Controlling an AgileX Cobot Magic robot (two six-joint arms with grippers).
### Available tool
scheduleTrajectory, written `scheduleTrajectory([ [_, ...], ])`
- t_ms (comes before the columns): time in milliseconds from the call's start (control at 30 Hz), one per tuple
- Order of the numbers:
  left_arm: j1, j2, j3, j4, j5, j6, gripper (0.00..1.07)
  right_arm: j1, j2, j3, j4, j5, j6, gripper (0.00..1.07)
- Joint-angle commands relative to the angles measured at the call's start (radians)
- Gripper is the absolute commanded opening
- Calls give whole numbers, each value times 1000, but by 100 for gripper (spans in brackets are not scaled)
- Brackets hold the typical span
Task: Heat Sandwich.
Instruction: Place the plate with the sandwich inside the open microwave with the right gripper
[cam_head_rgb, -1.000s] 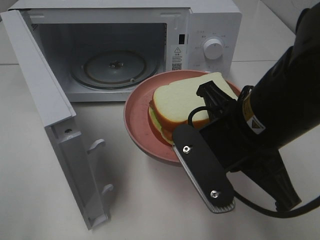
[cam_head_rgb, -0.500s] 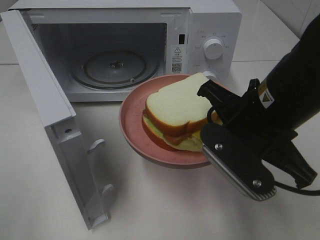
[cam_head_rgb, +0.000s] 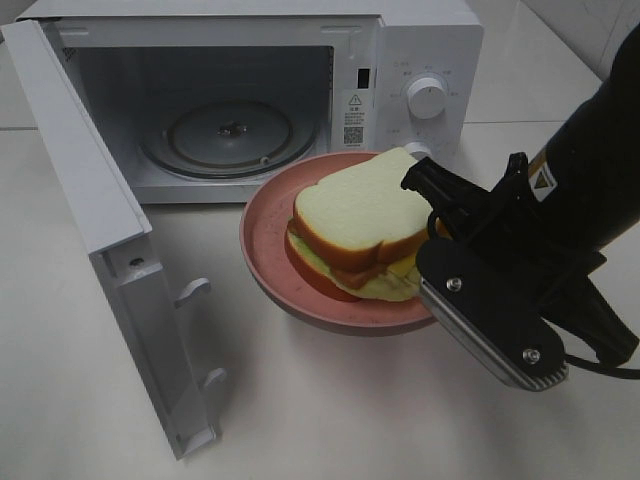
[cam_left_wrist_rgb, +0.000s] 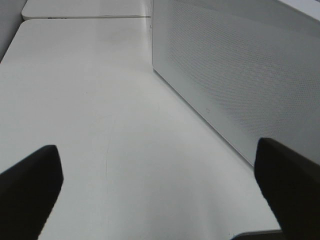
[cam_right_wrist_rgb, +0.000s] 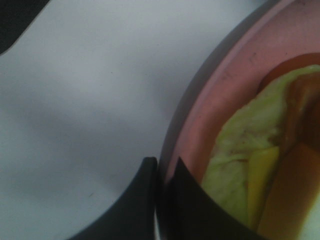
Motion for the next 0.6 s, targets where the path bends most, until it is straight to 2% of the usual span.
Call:
scheduleTrajectory([
  [33, -2, -27, 3, -6, -14, -5, 101, 13, -6, -3, 21, -51, -10, 0],
  [267, -2, -27, 3, -6, -14, -5, 101, 16, 27, -34, 34, -54, -11, 0],
  [600, -2, -27, 3, -6, -14, -5, 101, 48, 131, -141, 59, -45, -21, 0],
])
